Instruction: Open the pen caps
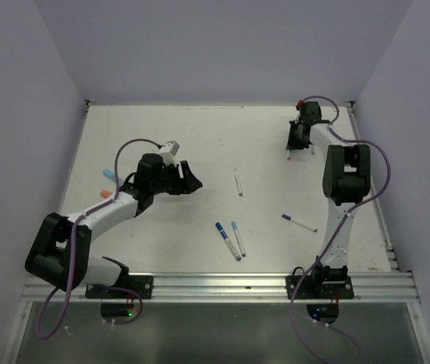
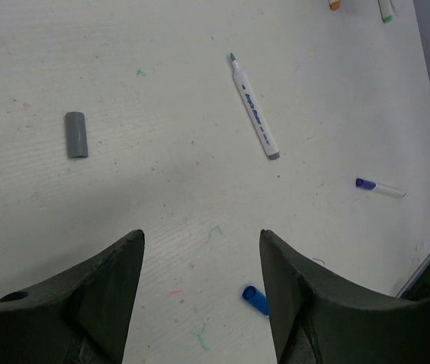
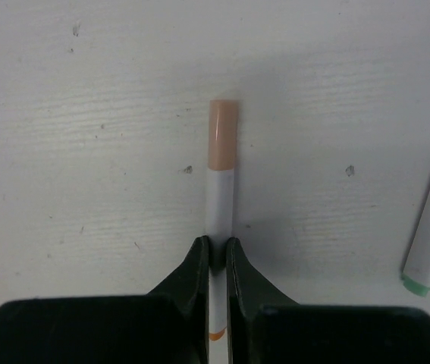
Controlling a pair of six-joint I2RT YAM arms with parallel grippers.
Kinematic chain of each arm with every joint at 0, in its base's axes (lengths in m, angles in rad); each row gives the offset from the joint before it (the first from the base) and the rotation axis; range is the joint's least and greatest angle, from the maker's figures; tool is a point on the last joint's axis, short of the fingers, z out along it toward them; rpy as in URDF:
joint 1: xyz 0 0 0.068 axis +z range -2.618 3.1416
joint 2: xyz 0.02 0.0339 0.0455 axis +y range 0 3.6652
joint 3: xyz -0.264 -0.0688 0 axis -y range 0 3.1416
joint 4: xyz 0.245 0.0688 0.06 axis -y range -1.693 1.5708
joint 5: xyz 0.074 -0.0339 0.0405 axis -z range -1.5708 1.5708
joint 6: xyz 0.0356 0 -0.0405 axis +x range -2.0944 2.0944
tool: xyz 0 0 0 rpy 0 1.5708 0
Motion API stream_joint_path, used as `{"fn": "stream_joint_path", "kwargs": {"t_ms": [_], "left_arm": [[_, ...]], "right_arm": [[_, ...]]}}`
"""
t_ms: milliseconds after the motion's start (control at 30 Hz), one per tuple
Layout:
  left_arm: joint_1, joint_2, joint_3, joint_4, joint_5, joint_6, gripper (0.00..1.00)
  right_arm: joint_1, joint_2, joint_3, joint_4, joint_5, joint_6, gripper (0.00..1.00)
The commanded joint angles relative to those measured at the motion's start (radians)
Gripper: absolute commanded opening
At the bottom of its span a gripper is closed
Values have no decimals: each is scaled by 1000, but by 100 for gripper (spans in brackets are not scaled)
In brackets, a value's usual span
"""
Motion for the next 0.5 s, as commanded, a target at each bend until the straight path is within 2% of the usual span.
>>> {"fn": "stream_joint_path", "kwargs": {"t_ms": [0, 67, 267, 467], "left_arm": [[-3, -29, -10, 20, 39, 3, 65], [-3, -28, -10, 25, 42, 6, 65], [-3, 0, 2, 74, 68, -29, 65], [-3, 32, 42, 91, 83, -84, 63]], "right_arm": [[19, -27, -106, -43, -86, 13, 3], [28, -96, -152, -14, -98, 21, 0], [115, -274, -322, 64, -148, 67, 0], [316, -480, -558, 112, -167, 117, 0]]}}
